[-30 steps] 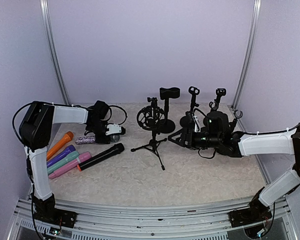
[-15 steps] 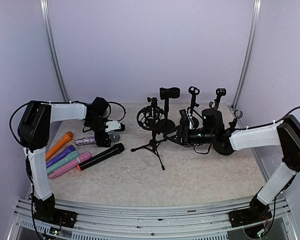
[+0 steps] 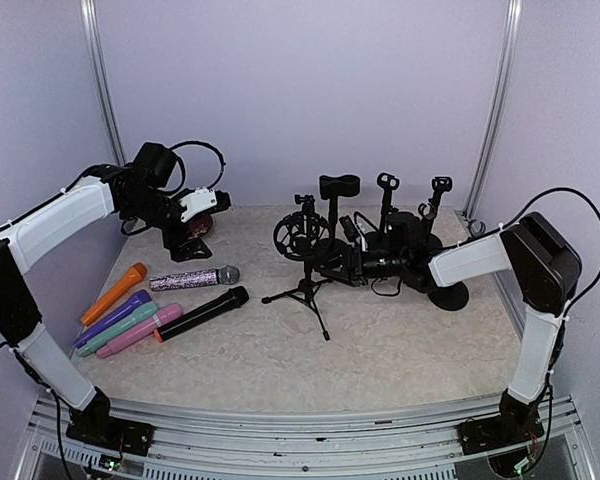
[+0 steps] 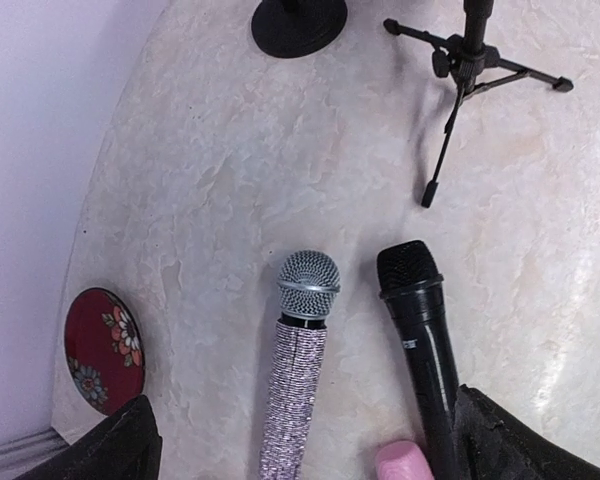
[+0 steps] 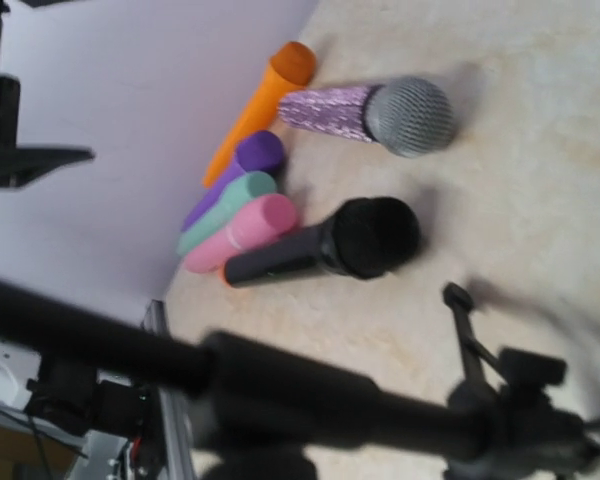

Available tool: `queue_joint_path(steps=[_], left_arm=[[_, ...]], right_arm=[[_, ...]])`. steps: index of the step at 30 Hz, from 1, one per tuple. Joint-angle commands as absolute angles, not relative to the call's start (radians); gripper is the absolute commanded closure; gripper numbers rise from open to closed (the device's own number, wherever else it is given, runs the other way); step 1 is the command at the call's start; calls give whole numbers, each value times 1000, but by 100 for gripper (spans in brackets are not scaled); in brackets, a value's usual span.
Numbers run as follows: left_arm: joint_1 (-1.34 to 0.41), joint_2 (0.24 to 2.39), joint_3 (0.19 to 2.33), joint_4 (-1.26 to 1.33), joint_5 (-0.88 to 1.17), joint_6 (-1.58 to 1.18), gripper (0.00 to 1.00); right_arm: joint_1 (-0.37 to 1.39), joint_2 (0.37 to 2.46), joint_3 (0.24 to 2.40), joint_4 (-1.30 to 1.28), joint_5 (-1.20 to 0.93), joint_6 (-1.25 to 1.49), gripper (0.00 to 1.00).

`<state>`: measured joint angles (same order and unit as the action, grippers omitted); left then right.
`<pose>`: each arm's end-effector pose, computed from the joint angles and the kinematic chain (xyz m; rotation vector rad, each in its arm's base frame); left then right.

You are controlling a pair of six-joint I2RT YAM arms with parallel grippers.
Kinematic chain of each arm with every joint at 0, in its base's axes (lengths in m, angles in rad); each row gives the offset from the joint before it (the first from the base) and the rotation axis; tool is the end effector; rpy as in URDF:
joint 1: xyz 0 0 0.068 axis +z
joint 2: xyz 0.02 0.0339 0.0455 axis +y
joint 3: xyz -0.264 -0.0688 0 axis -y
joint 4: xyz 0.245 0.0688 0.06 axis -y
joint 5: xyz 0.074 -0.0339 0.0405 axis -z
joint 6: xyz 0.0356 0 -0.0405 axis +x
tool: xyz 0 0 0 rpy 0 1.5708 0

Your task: Remove the microphone from the stand

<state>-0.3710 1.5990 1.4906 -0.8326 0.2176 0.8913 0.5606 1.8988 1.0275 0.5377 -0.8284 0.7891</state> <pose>0.3155 -0.1310 0.3226 1.5342 1.9496 -0.0540 0.3260 0.2356 0.1825 -0.4084 2.1345 1.6343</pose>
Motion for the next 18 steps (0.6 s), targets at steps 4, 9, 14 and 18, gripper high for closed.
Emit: queue_joint_path(steps=[4,9,14,18], left_arm=[[-337,1509,1361,-832,292,685,1],[-336,1460,1298,-801,296,639,1],[-336,1451,1270,-797,273,622,1],[-337,1451,1269,-794,260,600,1]], right_arm=[[552,1939,1068,644,-917,834,48],[552,1944,1070,639,-914,839,57],[552,1947,1066,636,-899,846,67],[552,1936,1048,657,-885,851,82]])
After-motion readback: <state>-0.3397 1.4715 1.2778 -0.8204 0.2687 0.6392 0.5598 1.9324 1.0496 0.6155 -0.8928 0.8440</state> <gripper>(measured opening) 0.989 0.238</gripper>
